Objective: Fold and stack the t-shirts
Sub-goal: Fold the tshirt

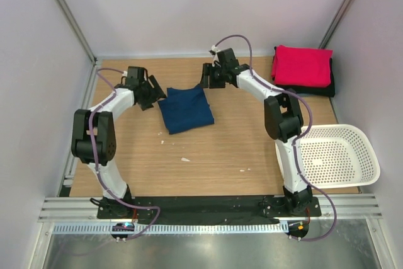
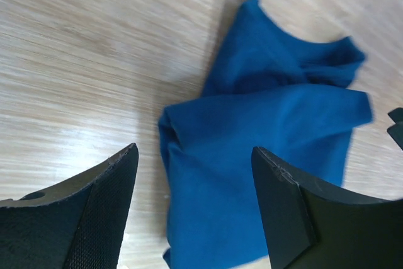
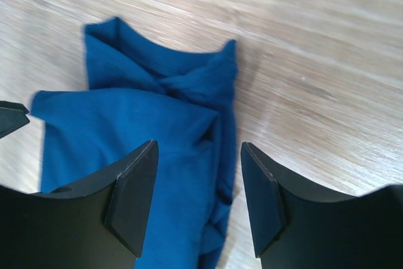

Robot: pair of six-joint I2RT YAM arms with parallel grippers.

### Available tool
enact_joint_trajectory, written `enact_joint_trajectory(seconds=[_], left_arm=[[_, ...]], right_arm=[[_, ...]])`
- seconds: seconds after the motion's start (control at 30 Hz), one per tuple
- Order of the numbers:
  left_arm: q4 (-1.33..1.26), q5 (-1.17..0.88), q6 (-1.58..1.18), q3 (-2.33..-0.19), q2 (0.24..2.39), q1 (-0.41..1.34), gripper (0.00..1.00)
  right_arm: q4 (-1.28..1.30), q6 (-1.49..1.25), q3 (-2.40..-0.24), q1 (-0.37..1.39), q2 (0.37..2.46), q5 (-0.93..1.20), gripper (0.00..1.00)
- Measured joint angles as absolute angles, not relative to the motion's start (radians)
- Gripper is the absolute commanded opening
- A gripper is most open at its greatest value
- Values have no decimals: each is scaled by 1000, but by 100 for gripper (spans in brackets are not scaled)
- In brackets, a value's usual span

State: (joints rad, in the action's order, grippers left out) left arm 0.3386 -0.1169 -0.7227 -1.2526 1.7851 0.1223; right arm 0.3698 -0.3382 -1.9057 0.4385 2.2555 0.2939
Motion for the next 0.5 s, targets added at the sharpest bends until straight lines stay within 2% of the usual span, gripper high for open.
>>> enact_joint_trajectory(seconds=[0.4,0.5], left_arm=[[265,-117,-753,-1253,1868,122,68],[243,-118,-768,-1253,1887,122,62]], right_arm=[[369,-363,-1906,439,2306,286,54],[353,-377,-1906,440,2307,291,49]])
